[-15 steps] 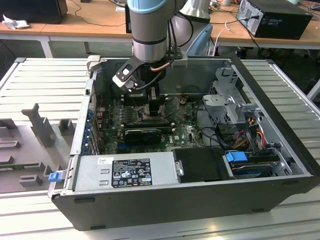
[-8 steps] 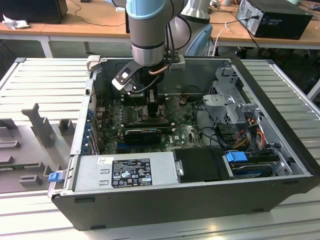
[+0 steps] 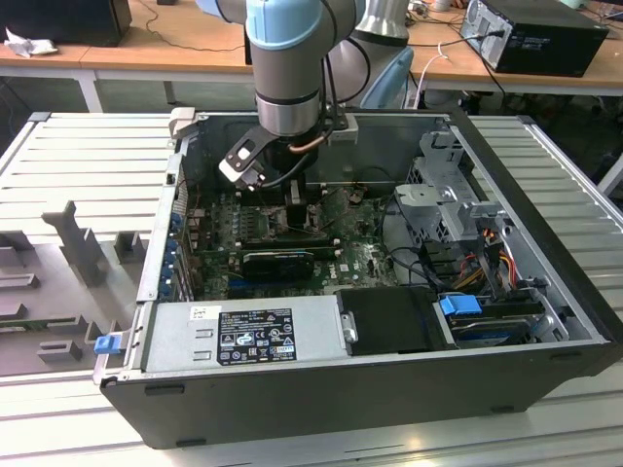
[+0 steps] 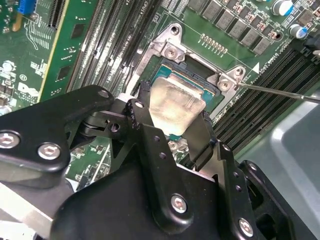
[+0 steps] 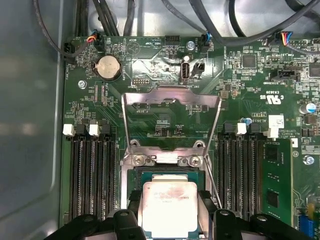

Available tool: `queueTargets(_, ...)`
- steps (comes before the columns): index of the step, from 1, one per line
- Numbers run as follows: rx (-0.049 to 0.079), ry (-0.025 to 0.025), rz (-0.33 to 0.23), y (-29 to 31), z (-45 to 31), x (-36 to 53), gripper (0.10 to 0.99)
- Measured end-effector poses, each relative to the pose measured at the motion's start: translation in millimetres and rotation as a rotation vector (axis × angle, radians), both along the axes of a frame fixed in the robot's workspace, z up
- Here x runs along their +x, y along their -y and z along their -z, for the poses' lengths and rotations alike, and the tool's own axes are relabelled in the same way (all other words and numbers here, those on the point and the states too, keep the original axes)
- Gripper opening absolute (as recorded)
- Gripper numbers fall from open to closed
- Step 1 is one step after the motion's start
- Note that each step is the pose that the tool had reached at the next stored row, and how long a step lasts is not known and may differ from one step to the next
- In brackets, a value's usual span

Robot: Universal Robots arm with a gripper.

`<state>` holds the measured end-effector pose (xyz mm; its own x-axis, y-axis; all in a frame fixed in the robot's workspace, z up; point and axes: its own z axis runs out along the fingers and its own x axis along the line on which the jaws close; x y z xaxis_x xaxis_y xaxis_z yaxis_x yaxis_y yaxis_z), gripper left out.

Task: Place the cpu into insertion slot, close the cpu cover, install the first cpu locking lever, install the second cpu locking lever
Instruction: 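Place the cpu into insertion slot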

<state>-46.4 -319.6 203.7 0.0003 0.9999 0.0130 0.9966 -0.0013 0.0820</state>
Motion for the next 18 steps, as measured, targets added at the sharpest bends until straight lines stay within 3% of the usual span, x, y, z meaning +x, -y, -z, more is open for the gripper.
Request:
queueTargets(4, 0.0, -0.0005, 0.0, -1.3, 3.9, -0.2, 0.529)
queueTargets(11, -0.001, 0.0001, 0.0, -1.2, 4.1, -0.2, 0.529)
queueTargets(14, 0.0, -0.0001, 0.0, -1.3, 4.1, -0.2, 0.604)
queueTargets(18, 0.001, -0.0001, 0.0, -1.3, -6.6, -0.2, 0.604)
